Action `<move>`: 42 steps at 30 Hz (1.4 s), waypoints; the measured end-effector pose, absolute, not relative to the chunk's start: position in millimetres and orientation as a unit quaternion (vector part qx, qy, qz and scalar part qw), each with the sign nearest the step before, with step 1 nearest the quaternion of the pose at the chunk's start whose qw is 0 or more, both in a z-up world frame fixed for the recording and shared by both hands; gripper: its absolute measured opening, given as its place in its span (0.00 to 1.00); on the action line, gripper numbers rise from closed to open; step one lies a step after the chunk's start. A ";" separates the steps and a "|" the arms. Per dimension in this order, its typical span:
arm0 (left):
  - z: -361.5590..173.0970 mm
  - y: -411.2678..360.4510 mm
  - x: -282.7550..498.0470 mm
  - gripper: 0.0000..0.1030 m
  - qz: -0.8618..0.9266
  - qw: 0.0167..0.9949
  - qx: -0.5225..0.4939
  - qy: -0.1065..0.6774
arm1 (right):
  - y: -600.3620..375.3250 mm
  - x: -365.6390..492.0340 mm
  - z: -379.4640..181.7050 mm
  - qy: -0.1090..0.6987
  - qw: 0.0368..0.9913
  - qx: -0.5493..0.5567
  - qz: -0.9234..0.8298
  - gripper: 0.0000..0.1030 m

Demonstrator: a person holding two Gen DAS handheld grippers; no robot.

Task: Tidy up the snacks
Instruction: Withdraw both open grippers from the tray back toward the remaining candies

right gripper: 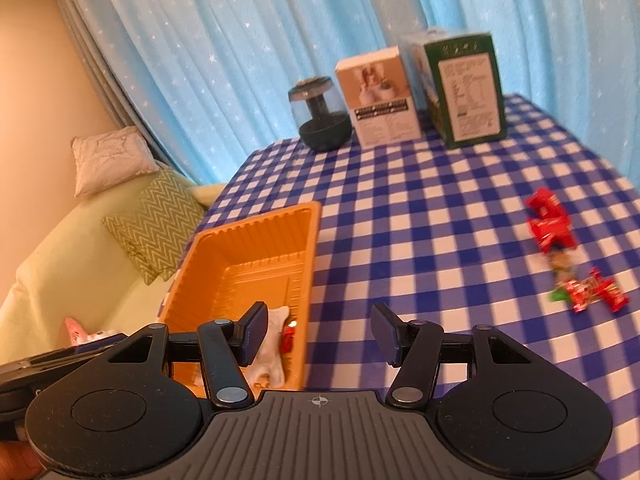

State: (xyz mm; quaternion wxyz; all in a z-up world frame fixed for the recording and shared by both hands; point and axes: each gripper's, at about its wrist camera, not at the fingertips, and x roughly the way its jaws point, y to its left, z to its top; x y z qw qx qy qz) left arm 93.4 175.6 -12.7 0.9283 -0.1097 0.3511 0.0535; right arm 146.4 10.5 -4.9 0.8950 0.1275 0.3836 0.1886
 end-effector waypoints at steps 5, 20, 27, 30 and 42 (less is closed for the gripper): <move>-7.4 155.7 85.9 0.62 0.045 0.930 -0.104 0.348 | -7.1 130.0 6.0 0.373 0.902 0.122 0.180 0.56; -1.7 93.7 84.7 0.71 -0.001 0.934 -0.099 0.344 | -93.0 86.5 7.7 0.365 0.918 0.119 0.097 0.61; 0.0 66.0 91.1 0.72 -0.027 0.933 -0.093 0.345 | -136.0 73.4 5.4 0.363 0.921 0.132 0.052 0.62; -1.1 56.5 94.3 0.73 -0.037 0.932 -0.090 0.348 | -149.3 73.1 3.7 0.362 0.921 0.136 0.038 0.62; -11.1 26.1 109.7 0.74 -0.066 0.926 -0.081 0.362 | -174.8 75.9 -2.7 0.370 0.920 0.128 0.019 0.62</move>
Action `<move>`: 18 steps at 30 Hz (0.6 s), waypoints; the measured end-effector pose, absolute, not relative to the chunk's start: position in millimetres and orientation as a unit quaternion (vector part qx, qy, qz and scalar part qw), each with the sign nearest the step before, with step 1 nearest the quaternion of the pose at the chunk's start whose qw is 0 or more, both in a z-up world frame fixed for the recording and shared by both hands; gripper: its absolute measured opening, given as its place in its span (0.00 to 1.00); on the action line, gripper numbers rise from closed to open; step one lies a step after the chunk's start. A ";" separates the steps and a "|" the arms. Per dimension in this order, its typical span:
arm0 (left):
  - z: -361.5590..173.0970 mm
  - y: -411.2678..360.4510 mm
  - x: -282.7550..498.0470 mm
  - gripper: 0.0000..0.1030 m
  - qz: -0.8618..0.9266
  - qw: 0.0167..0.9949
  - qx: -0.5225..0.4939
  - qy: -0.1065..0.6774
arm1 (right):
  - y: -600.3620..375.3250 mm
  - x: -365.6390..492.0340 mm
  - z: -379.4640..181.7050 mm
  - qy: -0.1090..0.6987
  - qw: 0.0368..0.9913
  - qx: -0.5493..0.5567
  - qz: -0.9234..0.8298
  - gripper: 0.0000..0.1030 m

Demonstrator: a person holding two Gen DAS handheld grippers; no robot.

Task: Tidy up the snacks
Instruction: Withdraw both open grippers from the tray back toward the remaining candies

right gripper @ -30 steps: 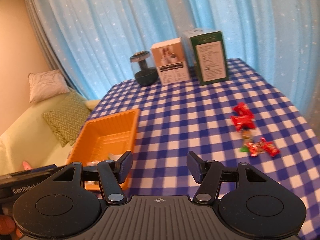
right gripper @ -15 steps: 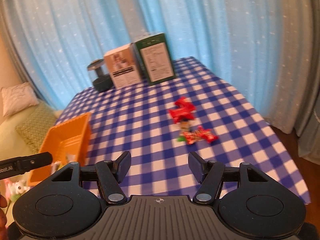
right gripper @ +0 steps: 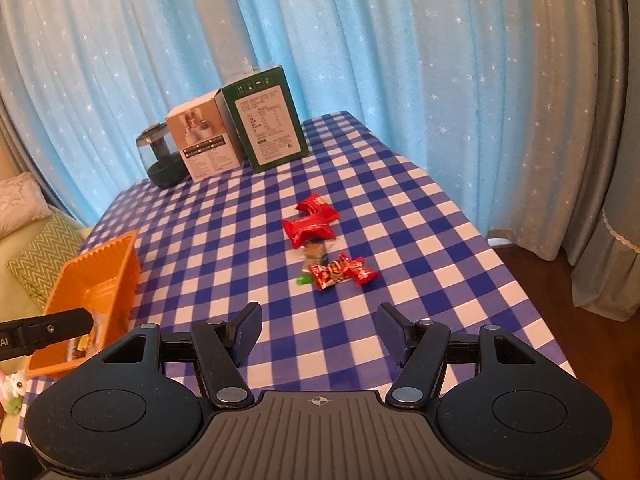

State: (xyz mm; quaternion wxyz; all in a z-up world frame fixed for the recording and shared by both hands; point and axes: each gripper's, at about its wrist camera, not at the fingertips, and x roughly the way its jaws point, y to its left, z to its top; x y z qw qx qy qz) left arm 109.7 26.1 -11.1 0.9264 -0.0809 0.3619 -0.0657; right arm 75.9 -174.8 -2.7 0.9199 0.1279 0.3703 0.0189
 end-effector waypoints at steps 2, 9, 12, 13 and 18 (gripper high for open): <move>-12.6 19.2 111.9 0.74 -0.073 0.926 -0.079 0.363 | -178.5 75.5 -3.3 0.372 0.919 0.126 0.014 0.62; -19.2 1.1 121.5 0.75 -0.089 0.923 -0.069 0.368 | -191.4 80.2 -8.6 0.374 0.918 0.128 0.002 0.62; -25.4 -3.7 129.2 0.77 -0.091 0.922 -0.067 0.370 | -194.0 90.2 -13.2 0.377 0.918 0.124 0.005 0.62; -27.6 -5.4 132.2 0.77 -0.092 0.921 -0.067 0.372 | -194.2 95.3 -15.1 0.379 0.918 0.120 0.006 0.62; -41.3 -12.1 150.1 0.77 -0.093 0.919 -0.060 0.379 | -200.0 123.2 -26.5 0.384 0.918 0.099 0.015 0.62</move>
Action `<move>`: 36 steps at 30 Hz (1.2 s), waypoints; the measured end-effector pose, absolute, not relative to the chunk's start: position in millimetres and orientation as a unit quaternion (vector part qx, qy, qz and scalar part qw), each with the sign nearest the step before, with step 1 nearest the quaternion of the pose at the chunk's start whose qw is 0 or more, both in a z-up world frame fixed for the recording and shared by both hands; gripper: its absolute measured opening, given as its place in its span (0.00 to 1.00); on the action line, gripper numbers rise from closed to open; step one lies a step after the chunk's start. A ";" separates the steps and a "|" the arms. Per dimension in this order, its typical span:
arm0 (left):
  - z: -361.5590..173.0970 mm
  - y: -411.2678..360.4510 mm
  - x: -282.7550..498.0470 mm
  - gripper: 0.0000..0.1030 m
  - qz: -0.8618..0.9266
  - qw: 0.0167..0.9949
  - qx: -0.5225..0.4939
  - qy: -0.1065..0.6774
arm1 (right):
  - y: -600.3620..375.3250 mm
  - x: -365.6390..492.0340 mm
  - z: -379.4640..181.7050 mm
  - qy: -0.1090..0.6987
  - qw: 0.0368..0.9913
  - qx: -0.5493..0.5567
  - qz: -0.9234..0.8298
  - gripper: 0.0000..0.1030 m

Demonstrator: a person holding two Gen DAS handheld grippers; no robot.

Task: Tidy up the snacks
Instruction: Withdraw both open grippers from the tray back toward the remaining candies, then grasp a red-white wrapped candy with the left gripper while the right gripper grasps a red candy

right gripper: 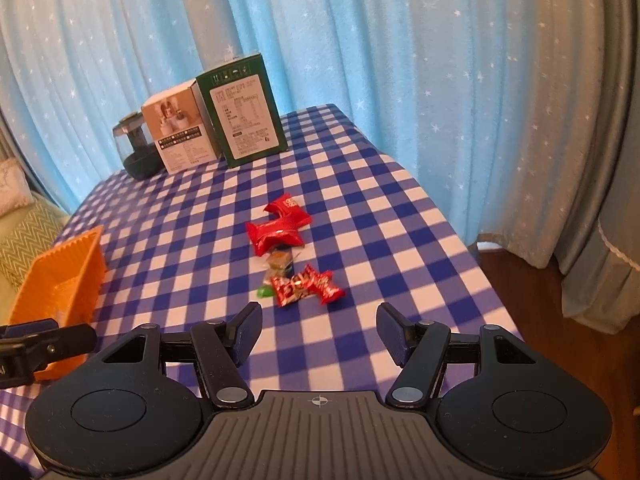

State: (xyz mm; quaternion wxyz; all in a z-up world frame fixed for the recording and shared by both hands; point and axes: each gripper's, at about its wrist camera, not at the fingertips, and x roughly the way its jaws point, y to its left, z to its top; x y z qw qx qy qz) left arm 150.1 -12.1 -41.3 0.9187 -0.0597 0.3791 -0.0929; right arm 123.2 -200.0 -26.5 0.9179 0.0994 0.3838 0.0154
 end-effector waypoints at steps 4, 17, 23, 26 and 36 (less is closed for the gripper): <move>-54.6 -16.2 166.6 0.77 -0.090 0.916 -0.061 0.387 | -204.9 149.3 -42.7 0.393 0.916 0.067 0.031 0.62; -94.7 -31.0 214.1 0.77 -0.097 0.905 -0.059 0.409 | -196.3 219.3 -104.1 0.437 0.894 -0.029 0.099 0.43; -106.5 -33.0 226.1 0.74 -0.094 0.901 -0.064 0.418 | -195.4 224.4 -123.8 0.447 0.887 -0.039 0.110 0.28; -111.0 -32.7 228.4 0.74 -0.092 0.900 -0.069 0.421 | -197.6 222.3 -122.1 0.443 0.889 -0.029 0.112 0.20; -116.4 -34.1 230.9 0.73 -0.093 0.899 -0.072 0.422 | -194.9 236.3 -121.3 0.424 0.901 -0.064 0.069 0.20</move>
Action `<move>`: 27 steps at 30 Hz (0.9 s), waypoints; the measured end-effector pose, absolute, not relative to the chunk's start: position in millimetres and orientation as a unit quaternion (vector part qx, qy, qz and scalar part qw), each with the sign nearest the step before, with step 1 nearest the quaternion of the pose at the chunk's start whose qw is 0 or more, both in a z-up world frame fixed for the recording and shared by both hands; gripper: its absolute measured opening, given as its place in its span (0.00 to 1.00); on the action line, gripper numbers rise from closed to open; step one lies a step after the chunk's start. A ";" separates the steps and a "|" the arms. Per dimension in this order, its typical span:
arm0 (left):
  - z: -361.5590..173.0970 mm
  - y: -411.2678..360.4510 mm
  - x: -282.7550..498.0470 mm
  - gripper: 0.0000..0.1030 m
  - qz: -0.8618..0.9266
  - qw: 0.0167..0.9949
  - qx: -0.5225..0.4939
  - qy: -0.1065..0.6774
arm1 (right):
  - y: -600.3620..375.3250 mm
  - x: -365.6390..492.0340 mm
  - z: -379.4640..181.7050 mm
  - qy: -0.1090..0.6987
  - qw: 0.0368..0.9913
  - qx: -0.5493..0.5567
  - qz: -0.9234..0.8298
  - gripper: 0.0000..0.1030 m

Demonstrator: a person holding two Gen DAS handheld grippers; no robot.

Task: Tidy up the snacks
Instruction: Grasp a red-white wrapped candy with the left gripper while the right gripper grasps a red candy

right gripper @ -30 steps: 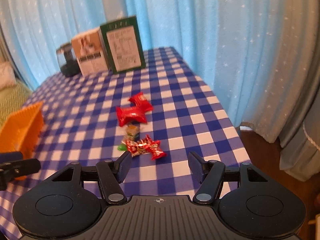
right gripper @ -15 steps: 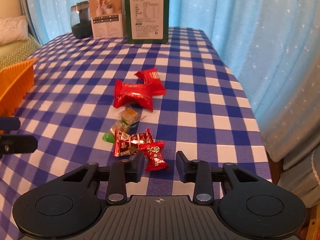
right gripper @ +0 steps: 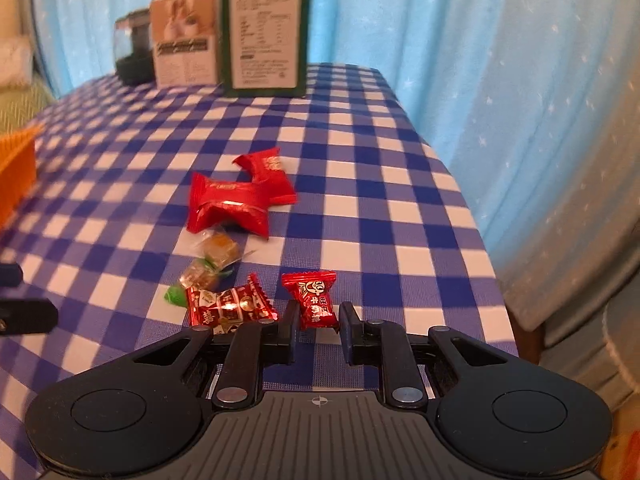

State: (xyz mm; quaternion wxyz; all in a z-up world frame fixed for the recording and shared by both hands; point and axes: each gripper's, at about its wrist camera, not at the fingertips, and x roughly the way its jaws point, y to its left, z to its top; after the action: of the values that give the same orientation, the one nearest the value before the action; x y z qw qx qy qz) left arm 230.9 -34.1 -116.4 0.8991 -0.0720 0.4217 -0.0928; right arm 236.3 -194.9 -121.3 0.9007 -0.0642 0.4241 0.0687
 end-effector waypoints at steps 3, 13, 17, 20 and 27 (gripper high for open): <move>-117.7 -32.3 231.0 0.73 -0.090 0.900 -0.071 0.421 | -184.9 236.6 -125.0 0.424 0.897 -0.073 0.098 0.20; -126.1 -29.3 232.3 0.73 -0.100 0.899 -0.074 0.419 | -187.7 232.3 -121.3 0.431 0.889 0.019 0.153 0.20; -130.7 -46.0 236.3 0.65 -0.141 0.899 -0.054 0.410 | -198.9 233.2 -118.7 0.433 0.892 0.038 0.125 0.20; -133.0 -61.7 241.4 0.57 -0.168 0.899 -0.029 0.404 | -203.1 232.6 -116.2 0.429 0.895 0.045 0.115 0.20; -140.1 -89.1 257.5 0.38 -0.196 0.891 0.013 0.409 | -205.5 229.7 -114.2 0.427 0.896 0.052 0.109 0.20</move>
State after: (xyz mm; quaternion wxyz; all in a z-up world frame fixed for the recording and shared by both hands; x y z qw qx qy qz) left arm 257.5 -89.0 -140.1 0.8913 0.0125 0.4086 -0.1960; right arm 229.7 -205.5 -114.2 0.8961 0.0516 0.4271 0.1090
